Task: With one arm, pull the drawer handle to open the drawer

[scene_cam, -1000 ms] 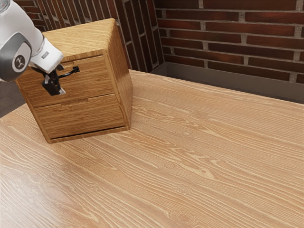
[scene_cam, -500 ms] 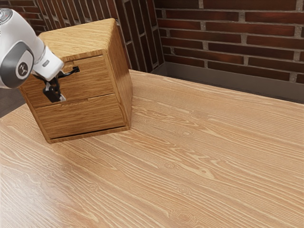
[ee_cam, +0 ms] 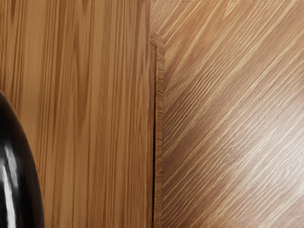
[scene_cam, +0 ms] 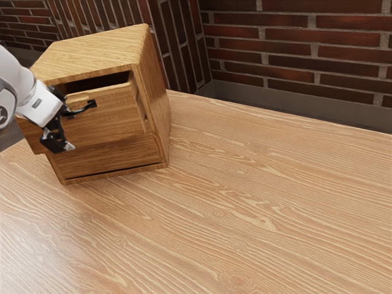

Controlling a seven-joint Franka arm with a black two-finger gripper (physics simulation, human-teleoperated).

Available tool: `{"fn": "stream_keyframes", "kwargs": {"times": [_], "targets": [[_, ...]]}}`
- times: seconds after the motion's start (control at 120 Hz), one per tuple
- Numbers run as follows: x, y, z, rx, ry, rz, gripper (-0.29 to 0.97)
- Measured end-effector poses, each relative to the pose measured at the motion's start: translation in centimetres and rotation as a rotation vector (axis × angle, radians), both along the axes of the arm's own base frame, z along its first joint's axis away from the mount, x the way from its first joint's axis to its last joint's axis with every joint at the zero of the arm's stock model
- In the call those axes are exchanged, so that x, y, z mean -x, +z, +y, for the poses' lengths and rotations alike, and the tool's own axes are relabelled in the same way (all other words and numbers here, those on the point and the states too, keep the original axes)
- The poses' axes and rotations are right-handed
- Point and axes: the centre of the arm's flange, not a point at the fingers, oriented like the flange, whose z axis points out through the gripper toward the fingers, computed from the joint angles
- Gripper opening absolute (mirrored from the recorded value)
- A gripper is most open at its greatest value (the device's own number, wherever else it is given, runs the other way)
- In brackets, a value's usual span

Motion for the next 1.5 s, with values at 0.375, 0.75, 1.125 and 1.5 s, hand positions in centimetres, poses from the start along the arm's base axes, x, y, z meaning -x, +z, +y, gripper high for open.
{"fn": "stream_keyframes", "kwargs": {"times": [0.375,0.75,1.125,1.5], "targets": [[5.2,1.1,-3.9,-0.045,-0.024,-0.041,0.4],[7.7,1.0,-6.5,-0.069,-0.023,-0.053,0.58],[10.8,0.3,-9.6,-0.083,-0.03,-0.068,0.67],[14.4,0.0,-12.2,-0.129,-0.015,-0.093,0.67]]}}
